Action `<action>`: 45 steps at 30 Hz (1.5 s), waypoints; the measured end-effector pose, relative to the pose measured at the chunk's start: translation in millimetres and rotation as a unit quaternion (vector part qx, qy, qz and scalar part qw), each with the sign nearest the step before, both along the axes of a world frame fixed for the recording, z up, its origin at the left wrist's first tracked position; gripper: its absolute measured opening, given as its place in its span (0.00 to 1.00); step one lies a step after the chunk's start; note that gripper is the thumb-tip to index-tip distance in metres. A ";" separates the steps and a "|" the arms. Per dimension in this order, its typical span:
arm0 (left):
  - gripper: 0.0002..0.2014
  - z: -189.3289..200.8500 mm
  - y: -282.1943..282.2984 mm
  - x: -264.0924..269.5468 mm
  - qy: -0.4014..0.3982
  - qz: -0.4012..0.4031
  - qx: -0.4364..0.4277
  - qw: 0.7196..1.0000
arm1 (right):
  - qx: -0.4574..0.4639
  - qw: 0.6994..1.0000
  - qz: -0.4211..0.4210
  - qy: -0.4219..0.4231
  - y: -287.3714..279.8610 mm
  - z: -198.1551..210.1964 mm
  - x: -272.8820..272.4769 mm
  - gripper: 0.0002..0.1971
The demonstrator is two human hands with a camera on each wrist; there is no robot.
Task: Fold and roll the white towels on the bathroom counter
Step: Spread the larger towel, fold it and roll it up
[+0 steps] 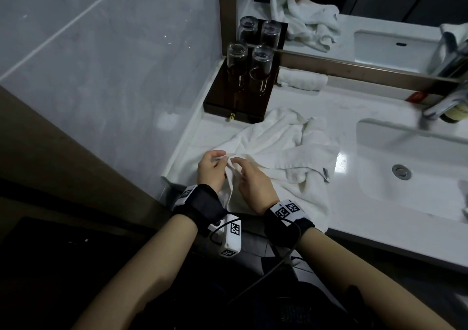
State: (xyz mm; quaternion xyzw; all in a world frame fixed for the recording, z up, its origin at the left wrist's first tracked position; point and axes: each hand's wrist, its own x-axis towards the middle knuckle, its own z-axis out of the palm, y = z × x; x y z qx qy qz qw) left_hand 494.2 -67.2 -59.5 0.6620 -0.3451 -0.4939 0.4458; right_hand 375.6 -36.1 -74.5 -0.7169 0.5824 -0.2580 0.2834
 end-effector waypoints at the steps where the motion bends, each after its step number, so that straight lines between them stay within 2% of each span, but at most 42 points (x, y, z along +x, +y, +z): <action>1: 0.06 -0.6 0.6 0.1 -0.004 -0.001 0.000 1.000 | 0.000 1.000 0.000 0.002 -0.1 -0.8 0.6 0.24; 8: 0.04 -2.2 -0.2 2.8 0.002 0.019 0.013 1.000 | -0.023 1.000 0.015 0.004 0.0 -8.0 4.2 0.28; 11: 0.10 -2.4 2.0 3.6 0.016 -0.004 -0.001 1.000 | -0.013 1.000 0.025 -0.005 1.4 -9.3 1.9 0.30; 14: 0.08 -3.8 1.5 4.1 -0.017 -0.028 0.004 0.999 | 0.008 0.999 0.026 0.021 4.7 -9.1 -4.0 0.30; 17: 0.06 -2.5 -1.4 6.0 -0.094 -0.050 -0.027 0.994 | 0.031 0.995 -0.018 0.092 5.5 -13.6 -18.1 0.26; 21: 0.21 -0.6 -6.7 16.0 -0.163 -0.079 -0.069 0.981 | 0.050 0.969 -0.097 0.222 9.9 -24.1 -55.9 0.19; 27: 0.24 -7.8 -22.1 33.3 -0.218 -0.040 -0.073 0.972 | 0.049 0.942 -0.212 0.257 33.0 -33.0 -118.9 0.17; 29: 0.24 -10.6 -28.3 39.1 -0.230 -0.027 -0.064 0.971 | 0.071 0.942 -0.236 0.227 43.3 -34.3 -136.4 0.17; 34: 0.22 -11.9 -30.9 33.2 -0.271 -0.024 -0.075 0.959 | 0.231 0.919 -0.277 0.158 57.2 -27.3 -172.5 0.11; 35: 0.21 -12.8 -30.1 30.4 -0.270 -0.023 -0.072 0.960 | 0.241 0.919 -0.295 0.099 57.3 -25.6 -176.8 0.10; 37: 0.20 -15.3 -27.9 25.1 -0.269 -0.034 -0.050 0.961 | 0.255 0.904 -0.322 -0.116 58.4 -22.8 -179.4 0.11; 39: 0.17 -18.2 -25.5 20.9 -0.273 -0.080 -0.020 0.959 | 0.255 0.853 -0.332 -0.310 60.2 -18.4 -176.4 0.11; 40: 0.16 -19.7 -24.1 19.9 -0.277 -0.110 -0.003 0.955 | 0.246 0.835 -0.335 -0.362 60.9 -16.1 -175.5 0.10; 42: 0.15 -22.4 -19.9 19.2 -0.306 -0.166 0.037 0.937 | 0.234 0.823 -0.329 -0.400 61.4 -13.5 -176.3 0.09; 45: 0.11 -24.9 -12.3 16.4 -0.336 -0.228 0.090 0.909 | 0.238 0.856 -0.313 -0.336 63.0 -16.7 -182.2 0.05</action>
